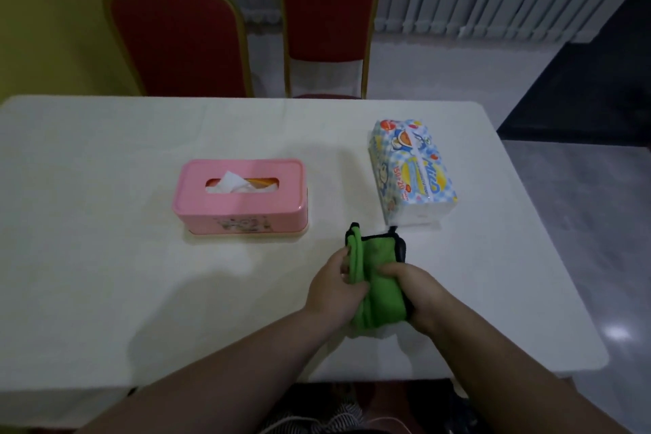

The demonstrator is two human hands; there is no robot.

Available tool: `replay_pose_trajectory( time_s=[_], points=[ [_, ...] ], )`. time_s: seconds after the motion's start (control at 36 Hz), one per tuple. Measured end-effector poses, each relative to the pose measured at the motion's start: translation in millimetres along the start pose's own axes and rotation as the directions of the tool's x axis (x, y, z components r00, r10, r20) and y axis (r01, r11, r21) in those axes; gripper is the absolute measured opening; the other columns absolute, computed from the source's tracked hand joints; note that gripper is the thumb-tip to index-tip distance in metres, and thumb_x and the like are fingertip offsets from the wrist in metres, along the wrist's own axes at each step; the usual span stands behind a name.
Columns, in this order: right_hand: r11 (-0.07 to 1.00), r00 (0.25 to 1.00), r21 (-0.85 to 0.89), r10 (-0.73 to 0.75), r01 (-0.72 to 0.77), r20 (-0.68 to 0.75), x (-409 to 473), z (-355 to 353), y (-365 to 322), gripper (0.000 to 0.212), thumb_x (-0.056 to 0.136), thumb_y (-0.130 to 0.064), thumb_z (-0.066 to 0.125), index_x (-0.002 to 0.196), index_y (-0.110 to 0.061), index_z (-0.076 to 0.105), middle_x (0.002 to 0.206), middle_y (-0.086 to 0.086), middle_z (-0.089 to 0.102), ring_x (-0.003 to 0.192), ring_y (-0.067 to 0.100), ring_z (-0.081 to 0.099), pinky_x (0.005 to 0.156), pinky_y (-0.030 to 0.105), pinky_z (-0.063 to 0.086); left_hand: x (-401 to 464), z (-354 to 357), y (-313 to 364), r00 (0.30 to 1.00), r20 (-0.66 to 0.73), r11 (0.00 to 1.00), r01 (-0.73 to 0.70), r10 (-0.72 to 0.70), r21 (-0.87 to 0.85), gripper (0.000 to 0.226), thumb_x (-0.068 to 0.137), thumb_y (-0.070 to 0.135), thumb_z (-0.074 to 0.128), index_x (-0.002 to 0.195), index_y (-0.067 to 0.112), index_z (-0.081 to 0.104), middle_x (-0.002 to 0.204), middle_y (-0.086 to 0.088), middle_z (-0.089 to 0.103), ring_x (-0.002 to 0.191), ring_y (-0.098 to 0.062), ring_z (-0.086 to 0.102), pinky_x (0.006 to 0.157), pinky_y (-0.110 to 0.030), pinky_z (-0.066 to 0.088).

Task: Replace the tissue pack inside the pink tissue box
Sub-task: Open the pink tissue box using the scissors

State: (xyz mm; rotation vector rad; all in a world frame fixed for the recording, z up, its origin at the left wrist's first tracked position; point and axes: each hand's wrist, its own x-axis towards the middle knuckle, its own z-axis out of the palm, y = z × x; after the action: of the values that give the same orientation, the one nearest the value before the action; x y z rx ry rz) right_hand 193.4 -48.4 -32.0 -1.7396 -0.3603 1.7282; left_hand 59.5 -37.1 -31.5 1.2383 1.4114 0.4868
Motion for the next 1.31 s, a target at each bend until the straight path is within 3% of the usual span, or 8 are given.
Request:
replay_pose_trajectory(
  time_s=[0.39, 0.5, 0.61, 0.72, 0.81, 0.89, 1.11, 1.31],
  points=[
    [0.962, 0.962, -0.018, -0.272, 0.272, 0.013, 6.8, 50.6, -19.0, 0.024, 0.084, -0.009, 0.065, 0.108, -0.012, 0.063, 0.094, 0.017, 0.072, 0.084, 0.03, 0.071, 0.071, 0.04, 0.057, 4.2, -35.0, 17.3, 0.998, 0.035, 0.996, -0.052, 0.055, -0.067, 0.052, 0.068, 0.021, 0.062, 0.12, 0.022, 0.062, 0.1, 0.004, 0.069, 0.092, -0.016, 0.066, 0.085, -0.033, 0.054],
    [0.93, 0.934, -0.134, -0.353, 0.343, -0.062, 5.7, 51.5, -35.8, 0.024, 0.086, -0.006, 0.06, 0.108, -0.013, 0.063, 0.086, 0.008, 0.069, 0.079, 0.026, 0.066, 0.073, 0.036, 0.054, 10.9, -71.9, 30.0, 0.951, -0.232, 0.976, -0.178, 0.203, 0.124, 0.04, 0.085, 0.014, 0.06, 0.124, 0.021, 0.059, 0.117, 0.003, 0.062, 0.095, -0.015, 0.06, 0.081, -0.026, 0.048],
    [0.679, 0.787, -0.511, -0.617, 0.527, -0.009, 1.0, 50.0, -61.8, 0.005, 0.087, -0.015, 0.057, 0.086, -0.02, 0.058, 0.064, -0.001, 0.054, 0.058, 0.02, 0.053, 0.056, 0.032, 0.048, 30.9, -128.5, 40.1, 0.839, -0.261, 0.748, -0.232, 0.477, 0.622, 0.077, 0.071, 0.038, 0.074, 0.138, 0.023, 0.039, 0.142, -0.003, 0.04, 0.128, -0.025, 0.037, 0.105, -0.037, 0.028],
    [0.238, 0.558, -0.718, -0.793, 0.654, 0.244, 10.3, 56.1, -74.5, 0.019, 0.083, -0.005, 0.056, 0.088, -0.022, 0.063, 0.071, -0.008, 0.048, 0.068, 0.026, 0.054, 0.057, 0.026, 0.037, 60.4, -167.0, 45.1, 0.965, -0.131, 0.566, -0.02, 0.226, 0.824, 0.13, 0.059, 0.059, 0.076, 0.148, 0.023, -0.011, 0.158, -0.002, -0.013, 0.145, -0.027, -0.013, 0.113, -0.053, -0.008],
    [-0.034, 0.477, -0.784, -0.777, 0.619, 0.41, 18.0, 66.7, -75.4, 0.06, 0.076, -0.001, 0.058, 0.13, -0.026, 0.055, 0.104, 0.006, 0.06, 0.094, 0.028, 0.056, 0.068, 0.025, 0.034, 79.3, -179.7, 43.0, 0.991, -0.077, 0.5, 0.01, 0.113, 0.866, 0.141, 0.052, 0.066, 0.076, 0.148, 0.021, -0.016, 0.158, -0.001, -0.017, 0.144, -0.027, -0.017, 0.113, -0.056, -0.01],
    [-0.206, 0.42, -0.777, -0.744, 0.595, 0.519, 20.5, 75.4, -75.9, 0.064, 0.068, -0.005, 0.055, 0.129, -0.026, 0.057, 0.102, 0.012, 0.065, 0.085, 0.035, 0.061, 0.063, 0.029, 0.043, 93.2, -182.4, 39.5, 0.999, -0.031, 0.45, 0.02, 0.016, 0.893, 0.136, 0.054, 0.063, 0.077, 0.149, 0.02, -0.011, 0.159, -0.003, -0.01, 0.145, -0.028, -0.01, 0.115, -0.057, -0.003],
    [-0.497, 0.402, -0.741, -0.628, 0.452, 0.666, 30.2, 79.3, -77.2, 0.058, 0.06, -0.009, 0.07, 0.115, -0.027, 0.065, 0.086, 0.01, 0.067, 0.061, 0.032, 0.059, 0.054, 0.029, 0.039, 93.1, -185.7, 42.0, 0.99, 0.052, 0.379, -0.1, 0.134, 0.92, 0.114, 0.052, 0.049, 0.08, 0.141, 0.019, 0.017, 0.139, -0.004, 0.027, 0.128, -0.031, 0.024, 0.105, -0.056, 0.028],
    [-0.507, 0.432, -0.745, -0.609, 0.433, 0.665, 28.1, 80.1, -78.9, 0.048, 0.06, -0.014, 0.058, 0.105, -0.026, 0.072, 0.077, 0.006, 0.066, 0.056, 0.03, 0.058, 0.052, 0.026, 0.033, 87.5, -179.9, 40.9, 0.989, 0.099, 0.336, -0.129, 0.106, 0.933, 0.117, 0.052, 0.053, 0.079, 0.142, 0.02, 0.013, 0.142, -0.002, 0.023, 0.13, -0.03, 0.02, 0.106, -0.057, 0.027]
  ],
)
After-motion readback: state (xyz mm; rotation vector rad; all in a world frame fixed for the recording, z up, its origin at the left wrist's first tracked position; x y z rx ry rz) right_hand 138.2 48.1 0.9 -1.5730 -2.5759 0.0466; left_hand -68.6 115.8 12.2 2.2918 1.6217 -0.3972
